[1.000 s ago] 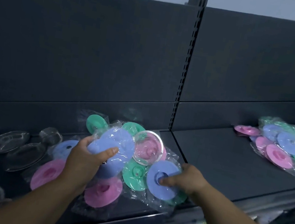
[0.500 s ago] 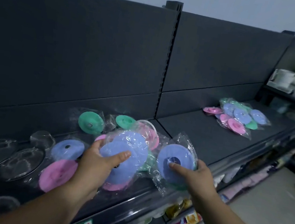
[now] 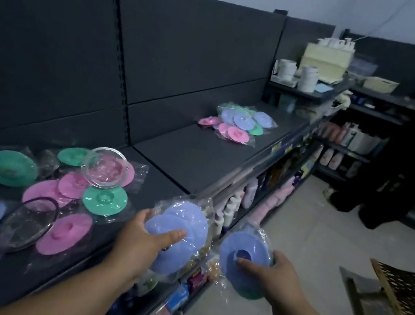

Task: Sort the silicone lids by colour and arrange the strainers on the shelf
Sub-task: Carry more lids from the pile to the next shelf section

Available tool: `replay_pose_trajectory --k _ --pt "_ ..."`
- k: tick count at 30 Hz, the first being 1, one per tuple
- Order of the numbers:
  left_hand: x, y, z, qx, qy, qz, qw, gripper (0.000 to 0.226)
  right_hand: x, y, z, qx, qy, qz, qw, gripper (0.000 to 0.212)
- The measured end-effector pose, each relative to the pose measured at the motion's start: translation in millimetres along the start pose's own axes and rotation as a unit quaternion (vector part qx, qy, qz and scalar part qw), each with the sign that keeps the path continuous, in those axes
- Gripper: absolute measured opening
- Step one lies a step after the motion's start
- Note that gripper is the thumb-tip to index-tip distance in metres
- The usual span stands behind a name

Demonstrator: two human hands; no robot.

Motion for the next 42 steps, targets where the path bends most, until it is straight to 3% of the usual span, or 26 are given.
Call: replay_pose_trajectory --k 7,11,17,20,25,28,33,37,42 --pt "9 -24 -119 -0.008 -0.020 0.055 0.998 0.055 -33 -64 111 -0.010 0.035 -0.019 0.999 0.044" --pt "6 -41 -198 -0.012 -0.038 0.073 0.997 0.072 -48 -112 182 -0.016 0.071 -0.030 0.997 0.057" --pt "-15 -74 -285 0.017 -0.075 0.076 0.994 0.069 -48 -179 240 -0.029 0.071 -0.040 0.996 0.058" --pt "-27 -110 -308 0.013 -0.074 0.073 0.994 0.074 -42 -217 241 -0.023 0.076 -0.042 0.996 0.055" --pt "-48 -191 -342 0.024 -0.068 0.045 0.996 0.057 -17 -299 233 -0.022 0.080 -0.040 0.996 0.060" --pt "-69 -256 -358 0.035 -0.047 0.030 0.998 0.074 16 -355 225 -0.042 0.075 -0.037 0.996 0.058" --pt "-132 -346 -374 0.040 -0.022 -0.031 0.998 0.065 87 -438 205 -0.065 0.080 -0.016 0.995 0.060" --pt "-162 -393 -374 0.024 -0.002 -0.054 0.998 0.075 137 -489 186 -0.049 0.009 0.004 0.999 0.055" --pt "-174 -444 -356 -0.039 0.032 -0.055 0.997 0.068 197 -561 148 0.024 -0.103 0.037 0.994 0.069"
Point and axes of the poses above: each hand's wrist, its own y-axis away from the middle knuckle, its own z-axis out of the back of the hand, x = y × z, the point moved 5 cm from there along -y, towards the middle knuckle, and after that the axes turned 1 degree about z, right-handed, at the moved point
